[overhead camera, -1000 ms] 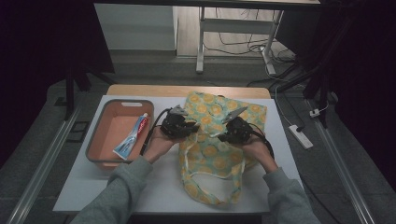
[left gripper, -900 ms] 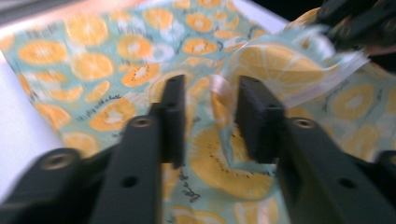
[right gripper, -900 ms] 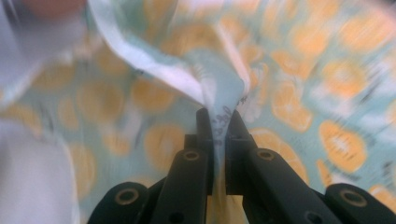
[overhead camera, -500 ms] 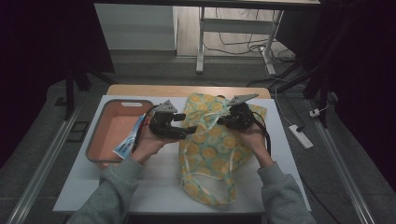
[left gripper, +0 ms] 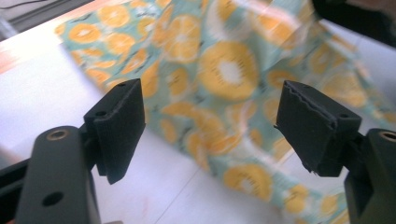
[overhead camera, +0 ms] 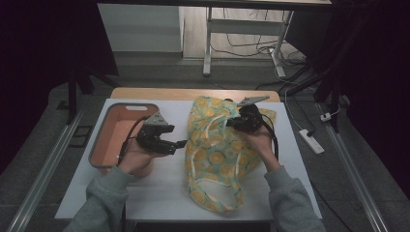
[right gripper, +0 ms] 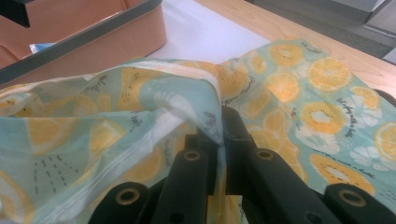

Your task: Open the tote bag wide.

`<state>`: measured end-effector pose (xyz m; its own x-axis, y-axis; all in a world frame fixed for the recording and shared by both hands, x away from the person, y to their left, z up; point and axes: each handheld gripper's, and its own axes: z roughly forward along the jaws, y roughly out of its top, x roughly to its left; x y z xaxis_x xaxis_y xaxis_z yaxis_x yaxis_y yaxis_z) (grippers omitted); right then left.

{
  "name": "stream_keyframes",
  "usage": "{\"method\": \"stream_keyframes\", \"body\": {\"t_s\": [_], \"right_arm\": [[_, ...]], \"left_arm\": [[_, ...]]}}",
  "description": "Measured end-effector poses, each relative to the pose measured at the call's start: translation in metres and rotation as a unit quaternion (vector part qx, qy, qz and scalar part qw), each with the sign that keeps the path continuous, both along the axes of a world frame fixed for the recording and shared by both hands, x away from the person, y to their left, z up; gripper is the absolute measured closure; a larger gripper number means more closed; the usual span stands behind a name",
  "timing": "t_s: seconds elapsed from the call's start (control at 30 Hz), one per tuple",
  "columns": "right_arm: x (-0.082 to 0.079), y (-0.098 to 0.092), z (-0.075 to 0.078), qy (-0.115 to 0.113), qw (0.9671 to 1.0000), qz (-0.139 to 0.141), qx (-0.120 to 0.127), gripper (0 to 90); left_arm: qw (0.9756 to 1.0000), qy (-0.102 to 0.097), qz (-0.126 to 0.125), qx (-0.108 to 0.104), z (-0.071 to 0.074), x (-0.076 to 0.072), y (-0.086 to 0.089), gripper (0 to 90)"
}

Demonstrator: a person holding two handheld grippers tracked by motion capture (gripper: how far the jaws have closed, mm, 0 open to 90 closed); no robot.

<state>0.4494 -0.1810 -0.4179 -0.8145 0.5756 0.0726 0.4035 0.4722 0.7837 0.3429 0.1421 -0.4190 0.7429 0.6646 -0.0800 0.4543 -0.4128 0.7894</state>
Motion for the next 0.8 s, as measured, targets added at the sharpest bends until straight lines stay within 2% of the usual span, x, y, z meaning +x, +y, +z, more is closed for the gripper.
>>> {"method": "stream_keyframes", "body": {"t_s": [0.13, 0.23, 0.37, 0.63, 0.73, 0.8], "right_arm": [[0.001, 0.003, 0.000, 0.002, 1.0000, 0.004, 0.004, 89.2], [0.000, 0.002, 0.000, 0.002, 1.0000, 0.005, 0.002, 89.2], [-0.002, -0.005, 0.003, 0.001, 0.9999, -0.003, 0.010, 89.2], [-0.006, -0.014, 0.008, -0.006, 0.9997, -0.005, 0.024, 89.2], [-0.009, -0.015, 0.011, -0.010, 0.9996, -0.002, 0.026, 89.2], [-0.010, -0.015, 0.011, -0.011, 0.9996, -0.001, 0.027, 89.2]], "left_arm": [[0.9996, 0.003, 0.020, 0.019, -0.003, 0.002, 0.015, 25.0], [0.9993, 0.012, 0.032, 0.015, -0.005, 0.007, 0.026, 25.3], [0.9983, 0.023, 0.051, 0.015, -0.008, 0.013, 0.040, 25.7], [0.9935, 0.053, 0.097, 0.026, -0.017, 0.028, 0.068, 26.4], [0.9896, 0.058, 0.120, 0.053, -0.023, 0.033, 0.076, 26.6], [0.9880, 0.066, 0.128, 0.057, -0.027, 0.036, 0.081, 26.6]]}}
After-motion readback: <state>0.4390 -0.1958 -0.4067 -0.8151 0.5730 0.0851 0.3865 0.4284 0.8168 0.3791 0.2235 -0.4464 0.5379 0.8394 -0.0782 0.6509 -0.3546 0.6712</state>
